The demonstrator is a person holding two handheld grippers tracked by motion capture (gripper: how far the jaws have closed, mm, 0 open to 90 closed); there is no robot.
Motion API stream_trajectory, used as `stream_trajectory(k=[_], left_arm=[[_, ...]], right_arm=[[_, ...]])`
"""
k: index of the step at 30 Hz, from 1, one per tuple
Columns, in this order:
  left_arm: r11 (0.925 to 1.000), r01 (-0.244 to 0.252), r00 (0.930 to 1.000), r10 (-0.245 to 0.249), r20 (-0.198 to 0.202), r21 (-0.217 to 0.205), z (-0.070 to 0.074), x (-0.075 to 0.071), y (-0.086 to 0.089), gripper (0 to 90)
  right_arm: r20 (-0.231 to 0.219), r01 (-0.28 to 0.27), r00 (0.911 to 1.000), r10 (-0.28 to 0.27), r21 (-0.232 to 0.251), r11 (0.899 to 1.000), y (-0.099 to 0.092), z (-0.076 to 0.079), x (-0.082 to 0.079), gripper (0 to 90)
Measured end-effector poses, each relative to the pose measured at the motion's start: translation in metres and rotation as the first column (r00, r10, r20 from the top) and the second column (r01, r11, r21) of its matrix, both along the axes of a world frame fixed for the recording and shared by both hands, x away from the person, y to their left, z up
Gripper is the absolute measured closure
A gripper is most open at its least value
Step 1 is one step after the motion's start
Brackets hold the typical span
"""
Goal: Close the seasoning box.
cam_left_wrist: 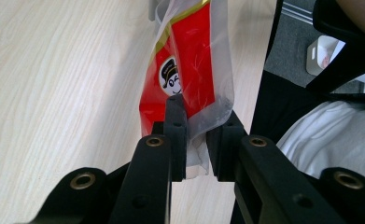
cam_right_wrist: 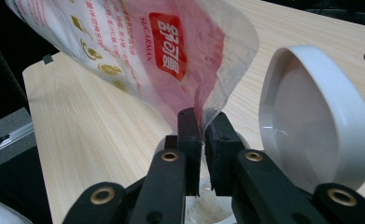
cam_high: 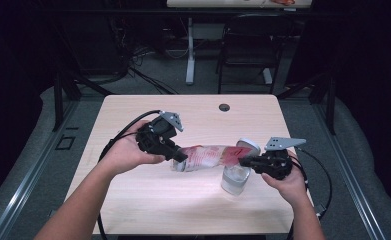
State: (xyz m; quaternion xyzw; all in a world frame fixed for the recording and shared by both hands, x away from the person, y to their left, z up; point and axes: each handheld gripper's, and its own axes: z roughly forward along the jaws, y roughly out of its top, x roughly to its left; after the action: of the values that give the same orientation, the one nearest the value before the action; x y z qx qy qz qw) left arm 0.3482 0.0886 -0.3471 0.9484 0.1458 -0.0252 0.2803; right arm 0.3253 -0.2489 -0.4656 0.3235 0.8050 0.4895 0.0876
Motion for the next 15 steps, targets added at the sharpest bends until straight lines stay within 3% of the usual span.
stream_trajectory(k=[15], left_arm=[[1.0000,0.002,1.0000,-0.002,0.003,0.002,0.0044,0.0003,-0.0020,79.6]], right_arm=[[-0.015,-0.020,0.9997,0.020,-0.001,1.000,-0.0010,0.0001,-0.0003,85.5]])
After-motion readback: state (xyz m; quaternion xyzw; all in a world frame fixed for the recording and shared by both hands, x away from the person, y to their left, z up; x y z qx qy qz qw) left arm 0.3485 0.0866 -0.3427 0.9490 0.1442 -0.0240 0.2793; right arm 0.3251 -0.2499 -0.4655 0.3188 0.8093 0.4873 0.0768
